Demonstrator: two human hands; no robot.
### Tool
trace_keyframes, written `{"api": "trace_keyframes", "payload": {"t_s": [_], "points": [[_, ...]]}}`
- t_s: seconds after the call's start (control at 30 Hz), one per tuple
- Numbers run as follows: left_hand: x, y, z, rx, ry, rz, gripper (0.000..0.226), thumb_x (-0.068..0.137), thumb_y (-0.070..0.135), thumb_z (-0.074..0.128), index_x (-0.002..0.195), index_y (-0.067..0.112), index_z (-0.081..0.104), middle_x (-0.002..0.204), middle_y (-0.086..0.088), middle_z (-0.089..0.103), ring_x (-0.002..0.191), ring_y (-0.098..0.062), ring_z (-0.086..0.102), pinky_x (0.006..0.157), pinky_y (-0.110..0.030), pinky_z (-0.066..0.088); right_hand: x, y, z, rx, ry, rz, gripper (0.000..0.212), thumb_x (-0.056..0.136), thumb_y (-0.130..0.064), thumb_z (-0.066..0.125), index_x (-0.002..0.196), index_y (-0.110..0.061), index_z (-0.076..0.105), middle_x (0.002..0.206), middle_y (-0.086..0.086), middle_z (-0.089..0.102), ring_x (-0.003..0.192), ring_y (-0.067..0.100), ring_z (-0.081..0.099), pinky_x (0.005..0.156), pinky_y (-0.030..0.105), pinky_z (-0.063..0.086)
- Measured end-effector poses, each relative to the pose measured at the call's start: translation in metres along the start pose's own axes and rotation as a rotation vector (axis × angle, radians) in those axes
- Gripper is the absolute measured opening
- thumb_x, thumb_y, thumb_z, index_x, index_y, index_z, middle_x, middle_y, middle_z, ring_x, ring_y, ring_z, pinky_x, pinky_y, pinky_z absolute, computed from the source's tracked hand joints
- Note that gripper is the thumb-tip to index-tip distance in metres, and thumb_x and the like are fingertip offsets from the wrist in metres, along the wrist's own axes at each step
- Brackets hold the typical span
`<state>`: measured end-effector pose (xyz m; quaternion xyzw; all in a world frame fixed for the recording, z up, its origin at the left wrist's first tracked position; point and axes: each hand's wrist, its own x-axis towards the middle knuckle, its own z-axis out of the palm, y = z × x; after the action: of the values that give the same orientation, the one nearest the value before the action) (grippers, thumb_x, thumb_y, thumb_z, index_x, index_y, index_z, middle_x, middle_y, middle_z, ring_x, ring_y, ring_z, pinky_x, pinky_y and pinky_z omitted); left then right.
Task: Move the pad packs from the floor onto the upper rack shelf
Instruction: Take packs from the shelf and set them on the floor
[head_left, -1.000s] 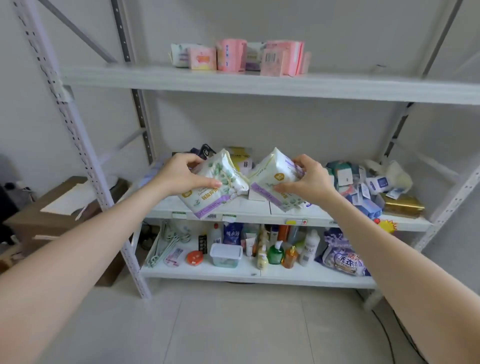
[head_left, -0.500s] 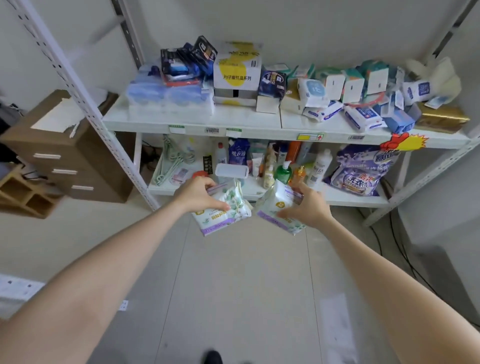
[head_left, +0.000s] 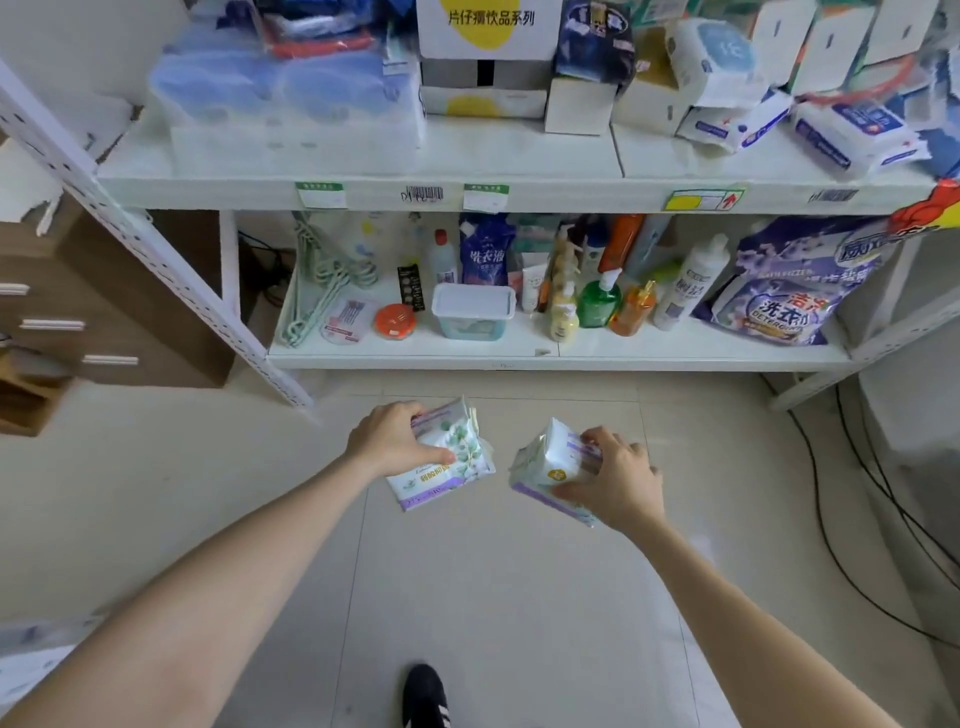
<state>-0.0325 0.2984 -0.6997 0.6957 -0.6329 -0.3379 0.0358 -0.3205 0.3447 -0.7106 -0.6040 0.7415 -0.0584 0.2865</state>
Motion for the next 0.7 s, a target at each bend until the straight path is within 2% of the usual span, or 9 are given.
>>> {"api": "trace_keyframes", "payload": {"t_s": [0.1,0.3,0.53,0.7], "points": [[0.046,-0.03,0.036,0.005,0.006,0.006,0.051,0.053,0.058,0.081,0.084,0.025,0.058,0.083,0.012,0.06,0.08,-0.015,0.06,0.061,-0.026,0.042,0.029,0.012,0.045,-0.021,-0.01,0.008,0.064,0.062,-0.056,0.074,0.118,-0.034,0.05,0.109,-0.015,0.056,0.107,0.016,0.046,0.079,0.032,0.03],[0.147,-0.086,0.128,0.024,-0.02,0.033,0.048,0.056,0.055,0.081,0.087,0.028,0.057,0.086,0.013,0.057,0.08,-0.013,0.057,0.062,-0.025,0.041,0.105,0.054,0.147,-0.015,-0.049,-0.02,0.067,0.065,-0.052,0.076,0.123,-0.035,0.049,0.115,-0.017,0.053,0.114,0.014,0.043,0.081,0.03,0.029],[0.26,-0.155,0.236,0.086,-0.019,0.116,0.057,0.056,0.058,0.078,0.101,0.028,0.06,0.094,0.01,0.059,0.088,-0.016,0.057,0.073,-0.03,0.048,0.19,0.112,0.277,-0.003,-0.048,-0.109,0.068,0.064,-0.053,0.076,0.124,-0.036,0.048,0.113,-0.02,0.051,0.114,0.013,0.042,0.088,0.032,0.036],[0.321,-0.198,0.299,0.124,-0.016,0.157,0.064,0.055,0.059,0.078,0.108,0.029,0.061,0.097,0.01,0.057,0.095,-0.016,0.057,0.077,-0.031,0.049,0.234,0.146,0.36,-0.046,-0.024,-0.185,0.07,0.062,-0.053,0.075,0.124,-0.036,0.049,0.117,-0.019,0.054,0.113,0.014,0.043,0.088,0.031,0.035]]}}
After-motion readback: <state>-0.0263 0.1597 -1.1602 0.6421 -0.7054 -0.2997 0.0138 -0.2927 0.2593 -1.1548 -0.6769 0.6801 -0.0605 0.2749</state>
